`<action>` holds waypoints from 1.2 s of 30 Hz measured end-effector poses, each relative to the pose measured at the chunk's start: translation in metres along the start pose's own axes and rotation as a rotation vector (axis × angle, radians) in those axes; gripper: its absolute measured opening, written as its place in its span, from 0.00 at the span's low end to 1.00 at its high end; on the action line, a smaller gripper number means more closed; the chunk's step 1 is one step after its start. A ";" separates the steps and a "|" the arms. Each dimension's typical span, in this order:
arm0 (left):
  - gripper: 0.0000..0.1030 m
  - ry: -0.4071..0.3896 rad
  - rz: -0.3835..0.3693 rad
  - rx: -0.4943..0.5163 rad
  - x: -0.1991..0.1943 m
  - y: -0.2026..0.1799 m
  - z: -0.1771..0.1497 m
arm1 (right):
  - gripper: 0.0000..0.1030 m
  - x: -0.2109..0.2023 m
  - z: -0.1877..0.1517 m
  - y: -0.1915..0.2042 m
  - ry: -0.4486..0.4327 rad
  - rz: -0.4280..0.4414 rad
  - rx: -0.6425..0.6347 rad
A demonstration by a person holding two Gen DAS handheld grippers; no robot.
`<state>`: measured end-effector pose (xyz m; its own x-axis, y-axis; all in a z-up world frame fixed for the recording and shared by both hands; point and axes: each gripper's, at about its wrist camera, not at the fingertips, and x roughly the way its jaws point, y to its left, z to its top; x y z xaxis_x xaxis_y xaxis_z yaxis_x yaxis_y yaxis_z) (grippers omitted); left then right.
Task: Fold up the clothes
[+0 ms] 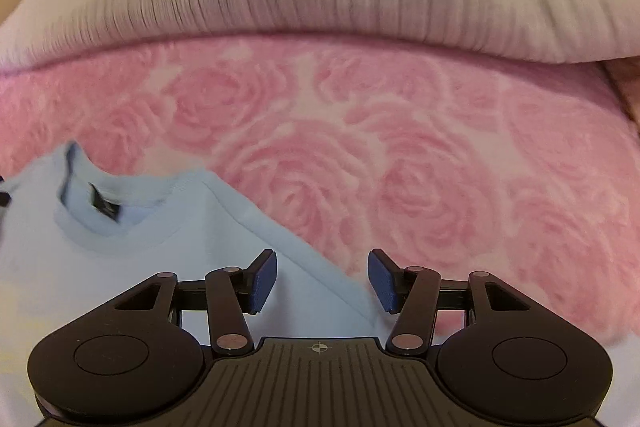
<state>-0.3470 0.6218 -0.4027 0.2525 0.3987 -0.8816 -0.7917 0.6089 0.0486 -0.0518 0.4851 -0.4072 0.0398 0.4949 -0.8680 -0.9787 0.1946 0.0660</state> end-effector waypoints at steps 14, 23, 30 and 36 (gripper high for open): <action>0.19 -0.152 0.231 -0.141 -0.018 -0.005 -0.002 | 0.29 -0.020 -0.017 -0.006 -0.176 -0.039 0.192; 0.19 -0.203 -0.003 -0.368 -0.109 -0.030 -0.044 | 0.38 -0.161 -0.198 -0.148 -0.243 -0.113 0.872; 0.19 -0.114 -0.103 -0.644 -0.128 -0.050 -0.108 | 0.39 -0.192 -0.301 -0.270 -0.395 -0.134 1.330; 0.20 -0.097 -0.117 -0.736 -0.140 -0.077 -0.136 | 0.28 -0.149 -0.287 -0.302 -0.351 -0.040 1.326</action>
<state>-0.3971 0.4264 -0.3471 0.3792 0.4388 -0.8147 -0.9154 0.0491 -0.3996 0.1804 0.1094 -0.4387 0.3055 0.6177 -0.7246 -0.0588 0.7718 0.6332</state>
